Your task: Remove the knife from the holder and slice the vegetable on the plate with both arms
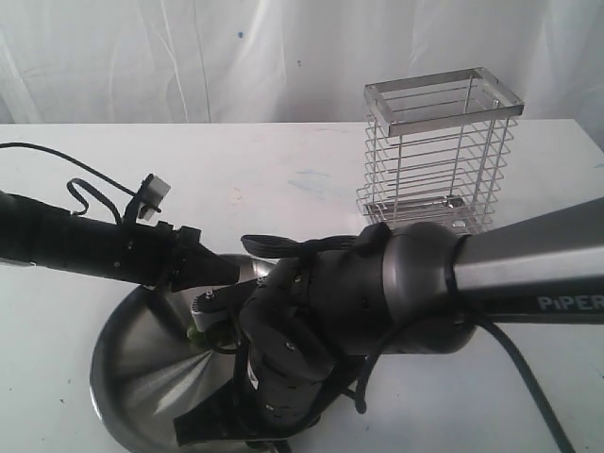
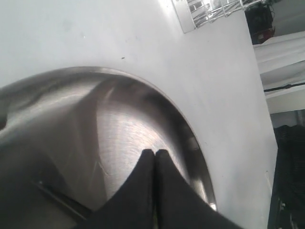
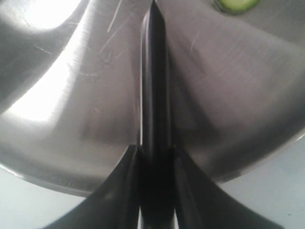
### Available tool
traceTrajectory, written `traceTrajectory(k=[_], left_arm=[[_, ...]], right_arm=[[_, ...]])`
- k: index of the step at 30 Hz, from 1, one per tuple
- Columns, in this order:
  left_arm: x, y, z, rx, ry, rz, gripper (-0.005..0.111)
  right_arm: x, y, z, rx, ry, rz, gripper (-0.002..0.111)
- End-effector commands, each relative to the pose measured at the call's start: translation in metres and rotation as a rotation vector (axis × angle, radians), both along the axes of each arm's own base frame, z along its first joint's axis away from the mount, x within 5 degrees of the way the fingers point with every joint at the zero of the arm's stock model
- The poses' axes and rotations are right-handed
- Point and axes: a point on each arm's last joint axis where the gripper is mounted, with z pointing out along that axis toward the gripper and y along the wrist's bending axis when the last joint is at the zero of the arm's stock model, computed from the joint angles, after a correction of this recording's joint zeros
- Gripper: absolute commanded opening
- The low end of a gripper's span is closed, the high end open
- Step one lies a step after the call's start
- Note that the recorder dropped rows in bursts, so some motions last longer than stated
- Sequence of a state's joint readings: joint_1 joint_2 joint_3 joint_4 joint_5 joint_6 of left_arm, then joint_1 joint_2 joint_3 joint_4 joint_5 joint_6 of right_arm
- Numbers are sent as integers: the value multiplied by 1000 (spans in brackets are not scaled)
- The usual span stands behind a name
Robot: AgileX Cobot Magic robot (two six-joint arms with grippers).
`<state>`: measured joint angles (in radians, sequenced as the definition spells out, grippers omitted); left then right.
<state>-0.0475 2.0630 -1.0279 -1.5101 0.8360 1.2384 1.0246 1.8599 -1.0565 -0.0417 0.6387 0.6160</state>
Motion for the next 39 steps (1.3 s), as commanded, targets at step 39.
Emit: traceTrajectory(k=[39], left_arm=[[-22,-31,2,472,-110,-253,0]], right_arm=[[-7,-6,-8,-45,69,-38,0]])
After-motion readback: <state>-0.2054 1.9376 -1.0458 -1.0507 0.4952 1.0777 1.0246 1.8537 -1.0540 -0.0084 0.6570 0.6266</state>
